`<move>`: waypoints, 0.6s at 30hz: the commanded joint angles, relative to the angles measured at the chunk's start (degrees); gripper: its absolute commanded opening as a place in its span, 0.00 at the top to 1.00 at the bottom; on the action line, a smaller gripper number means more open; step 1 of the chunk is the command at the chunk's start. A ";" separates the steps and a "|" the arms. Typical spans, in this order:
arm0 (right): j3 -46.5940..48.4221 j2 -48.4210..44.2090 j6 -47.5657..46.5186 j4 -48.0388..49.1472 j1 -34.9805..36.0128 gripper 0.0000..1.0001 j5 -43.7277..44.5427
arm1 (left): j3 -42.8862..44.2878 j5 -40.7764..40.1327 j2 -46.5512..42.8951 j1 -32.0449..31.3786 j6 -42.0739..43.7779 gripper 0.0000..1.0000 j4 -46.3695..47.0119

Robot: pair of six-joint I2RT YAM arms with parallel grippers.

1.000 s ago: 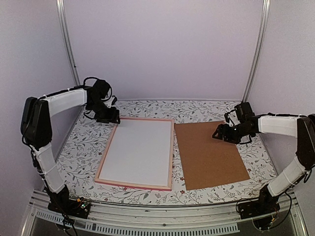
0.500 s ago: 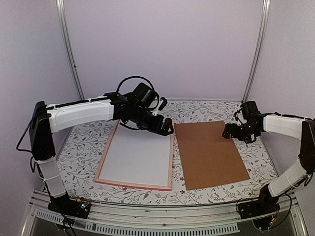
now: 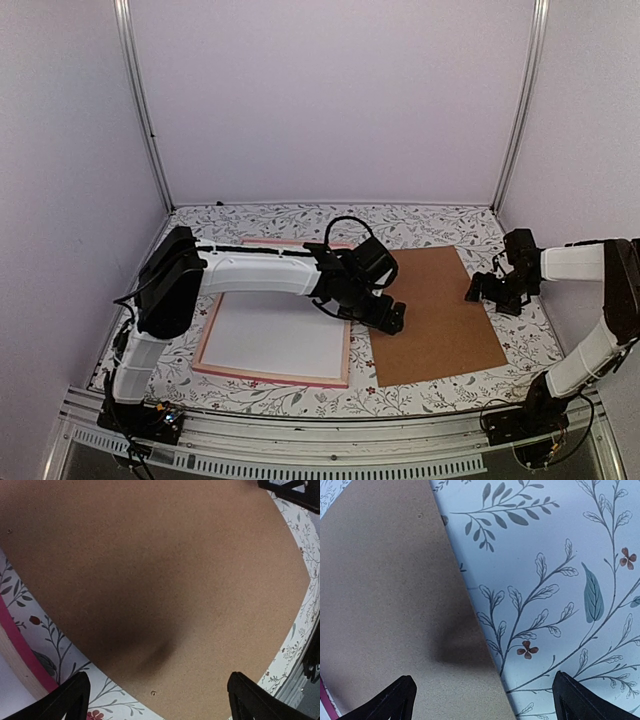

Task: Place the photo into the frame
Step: Adjust the frame body at the center of the board.

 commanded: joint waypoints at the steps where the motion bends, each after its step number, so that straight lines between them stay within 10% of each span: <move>1: -0.70 -0.93 1.05 2.57 -0.11 0.01 -2.73 | 1.28 -3.10 1.06 -0.61 -2.62 0.02 1.36; 18: -1.71 -0.20 0.52 3.37 -0.11 0.03 -5.38 | -1.85 -11.07 2.35 3.61 -2.55 0.02 -1.45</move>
